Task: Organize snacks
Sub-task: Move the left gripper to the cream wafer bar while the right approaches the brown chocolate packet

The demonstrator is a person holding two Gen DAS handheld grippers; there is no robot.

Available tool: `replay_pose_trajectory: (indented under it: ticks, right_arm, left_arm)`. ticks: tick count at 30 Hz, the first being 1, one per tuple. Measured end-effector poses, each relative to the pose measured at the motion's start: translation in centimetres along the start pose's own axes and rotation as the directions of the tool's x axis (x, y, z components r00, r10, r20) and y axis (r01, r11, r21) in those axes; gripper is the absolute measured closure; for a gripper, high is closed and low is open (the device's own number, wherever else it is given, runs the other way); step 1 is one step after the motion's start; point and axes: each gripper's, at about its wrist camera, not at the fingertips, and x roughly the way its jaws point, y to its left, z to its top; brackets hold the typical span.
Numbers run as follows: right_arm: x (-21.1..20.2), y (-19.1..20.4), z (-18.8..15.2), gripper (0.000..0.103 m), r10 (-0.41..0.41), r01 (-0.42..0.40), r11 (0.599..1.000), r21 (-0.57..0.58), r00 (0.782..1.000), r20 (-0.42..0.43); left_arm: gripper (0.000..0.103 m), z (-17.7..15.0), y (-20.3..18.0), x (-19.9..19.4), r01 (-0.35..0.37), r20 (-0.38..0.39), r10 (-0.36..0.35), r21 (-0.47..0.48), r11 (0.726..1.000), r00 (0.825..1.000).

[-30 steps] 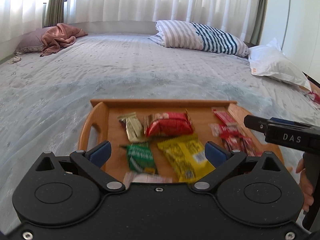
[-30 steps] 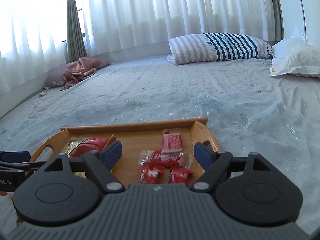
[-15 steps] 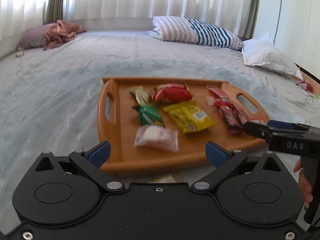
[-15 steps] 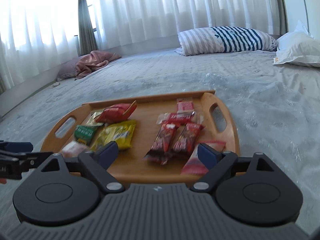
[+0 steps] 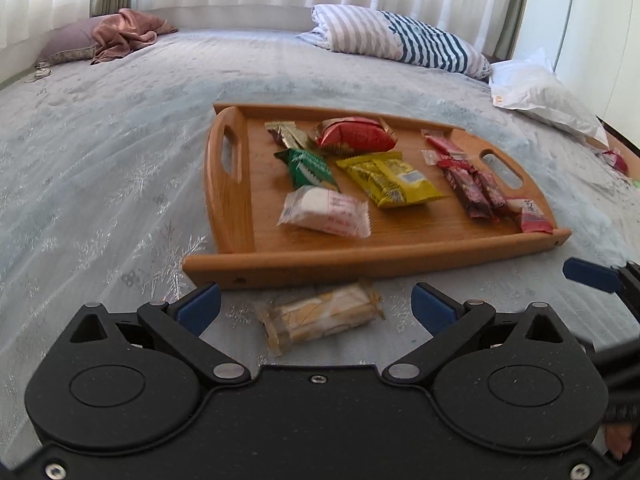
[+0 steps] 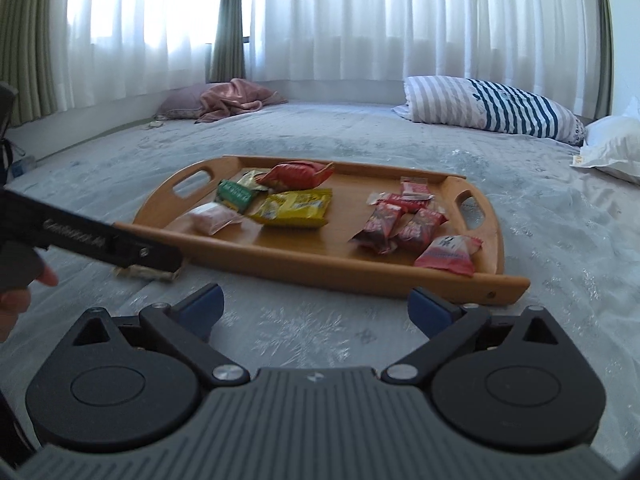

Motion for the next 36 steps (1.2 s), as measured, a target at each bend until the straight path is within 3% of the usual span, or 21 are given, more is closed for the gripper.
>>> replay_pose_trajectory:
  ticks: [6,13,28,32,36]
  right_arm:
    - [-0.7,2.1,-0.7,0.0,0.059,-0.058,0.997,-0.048,0.998,0.012]
    - [-0.8,4.1,-1.5,0.0,0.092,-0.091,0.99,-0.111,0.996,0.001]
    - [0.2,6.4,-1.6,0.0,0.142,-0.15,0.973,-0.175,0.988,-0.055]
    - [0.7,5.9,-1.5,0.009,0.181,-0.19,0.976,-0.11,0.98,-0.085]
    - [0.6,5.5,-1.6,0.021,0.168,-0.174,0.982,-0.07,0.983,-0.074]
  left_arm:
    - [0.002,-0.5,-0.1,0.4,0.001,-0.008,-0.001,-0.003,1.0,1.0]
    - [0.027,-0.5,-0.2,0.9,0.01,-0.017,-0.01,-0.006,1.0,1.0]
    - [0.043,-0.7,-1.1,0.6,-0.006,0.005,0.006,0.027,1.0,1.0]
    - [0.049,-0.9,-1.4,0.4,-0.002,0.002,0.002,0.028,1.0,1.0]
    - [0.051,-1.2,-1.6,0.1,0.003,0.0,-0.003,0.031,1.0,1.0]
